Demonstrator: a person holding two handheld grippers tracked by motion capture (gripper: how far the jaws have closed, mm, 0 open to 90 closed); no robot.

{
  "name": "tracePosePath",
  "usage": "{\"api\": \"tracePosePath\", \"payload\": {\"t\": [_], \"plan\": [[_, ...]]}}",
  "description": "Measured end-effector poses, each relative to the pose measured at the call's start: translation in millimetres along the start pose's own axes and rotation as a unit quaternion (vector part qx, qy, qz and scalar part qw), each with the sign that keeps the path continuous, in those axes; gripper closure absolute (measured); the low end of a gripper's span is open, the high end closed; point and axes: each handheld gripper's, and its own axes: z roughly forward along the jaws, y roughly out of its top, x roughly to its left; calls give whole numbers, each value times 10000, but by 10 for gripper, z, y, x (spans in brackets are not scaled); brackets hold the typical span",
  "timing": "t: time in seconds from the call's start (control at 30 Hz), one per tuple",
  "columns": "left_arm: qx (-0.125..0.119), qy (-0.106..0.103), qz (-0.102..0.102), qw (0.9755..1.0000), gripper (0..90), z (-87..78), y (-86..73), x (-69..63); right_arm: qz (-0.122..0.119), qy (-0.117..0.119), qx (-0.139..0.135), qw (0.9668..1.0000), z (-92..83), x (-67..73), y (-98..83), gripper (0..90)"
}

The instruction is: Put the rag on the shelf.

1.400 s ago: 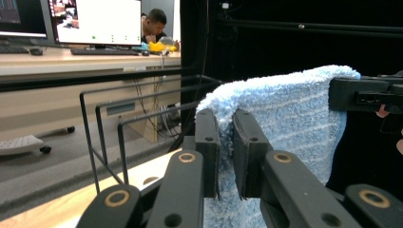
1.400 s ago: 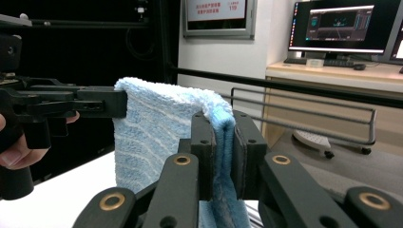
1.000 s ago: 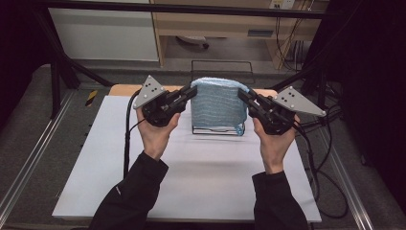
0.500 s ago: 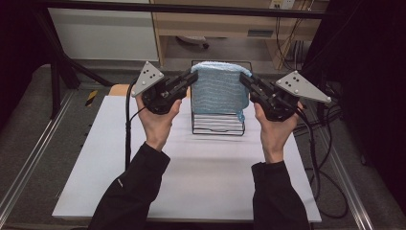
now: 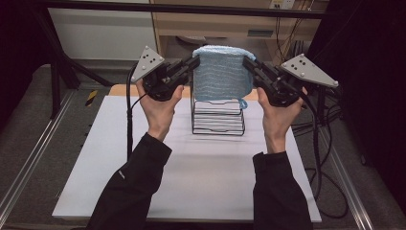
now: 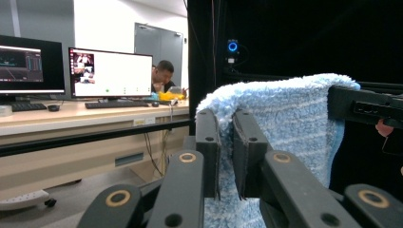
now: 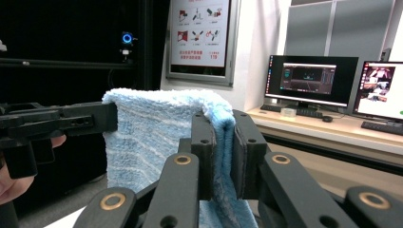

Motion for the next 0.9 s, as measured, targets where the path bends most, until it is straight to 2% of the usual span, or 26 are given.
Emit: {"api": "tracePosePath", "payload": {"t": [0.5, 0.9], "plan": [[-172, 129, 64, 9997, 820, 144, 205, 62, 23, -17, -113, 9999, 182, -123, 189, 818], [-240, 243, 114, 9993, 820, 262, 300, 115, -13, -36, -109, 9999, 358, -255, 294, 817]]}}
